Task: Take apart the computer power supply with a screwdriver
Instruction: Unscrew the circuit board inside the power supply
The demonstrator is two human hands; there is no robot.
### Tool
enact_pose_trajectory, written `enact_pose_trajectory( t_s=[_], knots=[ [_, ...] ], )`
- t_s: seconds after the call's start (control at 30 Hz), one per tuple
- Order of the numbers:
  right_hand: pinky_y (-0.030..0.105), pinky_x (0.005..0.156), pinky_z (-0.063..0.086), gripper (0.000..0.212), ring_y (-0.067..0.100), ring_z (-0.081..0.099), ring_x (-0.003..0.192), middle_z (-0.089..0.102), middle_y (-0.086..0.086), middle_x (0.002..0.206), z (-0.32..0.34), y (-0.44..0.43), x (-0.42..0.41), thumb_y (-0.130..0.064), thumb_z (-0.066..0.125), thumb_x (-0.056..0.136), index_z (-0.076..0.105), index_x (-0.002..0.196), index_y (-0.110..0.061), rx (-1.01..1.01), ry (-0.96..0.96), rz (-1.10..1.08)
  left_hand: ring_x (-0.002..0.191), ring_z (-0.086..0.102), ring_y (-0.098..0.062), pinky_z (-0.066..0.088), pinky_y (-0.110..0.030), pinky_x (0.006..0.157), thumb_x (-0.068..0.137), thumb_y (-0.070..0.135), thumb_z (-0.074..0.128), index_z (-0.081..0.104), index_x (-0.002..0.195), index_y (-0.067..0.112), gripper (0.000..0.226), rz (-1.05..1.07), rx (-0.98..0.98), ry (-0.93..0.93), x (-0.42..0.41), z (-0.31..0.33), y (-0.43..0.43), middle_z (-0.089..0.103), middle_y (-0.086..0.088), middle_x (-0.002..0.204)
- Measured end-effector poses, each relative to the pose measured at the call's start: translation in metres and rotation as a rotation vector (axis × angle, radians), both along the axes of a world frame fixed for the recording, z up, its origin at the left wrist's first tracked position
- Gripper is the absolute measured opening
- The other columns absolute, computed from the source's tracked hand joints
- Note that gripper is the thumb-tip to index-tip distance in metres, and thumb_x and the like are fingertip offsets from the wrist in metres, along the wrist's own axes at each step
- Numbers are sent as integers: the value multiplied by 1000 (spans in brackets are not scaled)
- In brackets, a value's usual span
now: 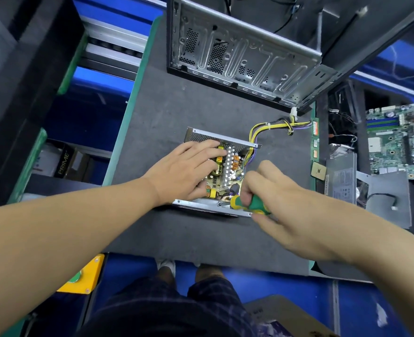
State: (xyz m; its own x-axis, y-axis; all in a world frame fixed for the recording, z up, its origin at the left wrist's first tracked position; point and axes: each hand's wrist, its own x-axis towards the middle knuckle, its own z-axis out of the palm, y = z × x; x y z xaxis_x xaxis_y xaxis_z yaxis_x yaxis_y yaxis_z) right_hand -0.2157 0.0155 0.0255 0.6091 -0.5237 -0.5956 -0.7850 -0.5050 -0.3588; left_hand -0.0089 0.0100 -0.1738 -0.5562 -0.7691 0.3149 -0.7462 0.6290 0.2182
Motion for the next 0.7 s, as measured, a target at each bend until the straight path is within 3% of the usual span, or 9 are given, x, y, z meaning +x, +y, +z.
enact_pose_trajectory(
  t_s=[0.07, 0.13, 0.23, 0.3, 0.37, 0.47, 0.53, 0.6, 0.7],
  knots=[
    [19, 68, 35, 20, -2, 42, 83, 30, -11, 101, -1, -1, 0, -26, 47, 93, 32, 97, -38, -11, 6, -42, 143, 35, -29, 33, -42, 112, 84, 20, 52, 60, 102, 7, 23, -1, 1, 13, 0, 0, 0, 50, -8, 146],
    [33, 76, 44, 18, 13, 51, 85, 39, -7, 104, -1, -2, 4, -48, 37, 94, 30, 102, -33, -145, 41, -147, 144, 35, -29, 33, -42, 112, 84, 21, 53, 61, 102, 8, 23, -5, 4, 18, 1, 0, 0, 50, -8, 146],
    [43, 65, 50, 48, 30, 57, 67, 53, -1, 78, -5, 0, 7, -68, 6, 85, 21, 91, -24, -395, 194, -63, 144, 35, -29, 32, -42, 113, 84, 21, 54, 61, 102, 7, 23, -12, 9, 21, 1, 0, 0, 50, -9, 146],
    [41, 63, 48, 37, 26, 56, 64, 52, -4, 78, -6, -2, 7, -61, 14, 92, 21, 89, -24, -387, 166, -25, 144, 35, -29, 32, -42, 112, 83, 21, 53, 60, 102, 7, 24, -13, 7, 18, 1, -1, -1, 49, -9, 146],
    [35, 67, 43, 17, 6, 51, 71, 43, -10, 97, -5, -5, 5, -43, 38, 97, 26, 96, -31, -215, 56, -40, 144, 34, -29, 31, -42, 112, 83, 20, 51, 60, 102, 7, 24, -12, 2, 20, 1, -1, -1, 49, -9, 146],
    [17, 66, 35, 29, -8, 43, 79, 25, -14, 98, -5, -5, 3, -20, 51, 92, 30, 104, -36, -25, 1, -33, 144, 33, -29, 31, -42, 113, 84, 21, 49, 59, 102, 8, 25, -12, -9, 18, 1, -2, -1, 49, -8, 146],
    [18, 67, 37, 22, 2, 47, 81, 28, -11, 100, -5, 1, 7, -34, 48, 93, 30, 105, -35, -107, 8, -98, 144, 34, -29, 32, -43, 112, 83, 21, 49, 59, 101, 8, 24, -12, -10, 25, 1, -2, -1, 49, -8, 146],
    [36, 66, 46, 33, 20, 54, 74, 40, -5, 95, -5, 4, 12, -62, 27, 92, 26, 98, -29, -309, 97, -148, 143, 35, -29, 33, -43, 112, 84, 21, 49, 59, 101, 8, 24, -17, -9, 39, 1, -2, -1, 49, -8, 146],
    [41, 61, 48, 41, 27, 55, 63, 49, -2, 76, -6, 0, 13, -65, 7, 87, 18, 85, -26, -406, 199, -40, 144, 34, -29, 34, -44, 112, 84, 21, 48, 58, 101, 8, 24, -21, -13, 41, 1, -2, -2, 48, -8, 146]
  ],
)
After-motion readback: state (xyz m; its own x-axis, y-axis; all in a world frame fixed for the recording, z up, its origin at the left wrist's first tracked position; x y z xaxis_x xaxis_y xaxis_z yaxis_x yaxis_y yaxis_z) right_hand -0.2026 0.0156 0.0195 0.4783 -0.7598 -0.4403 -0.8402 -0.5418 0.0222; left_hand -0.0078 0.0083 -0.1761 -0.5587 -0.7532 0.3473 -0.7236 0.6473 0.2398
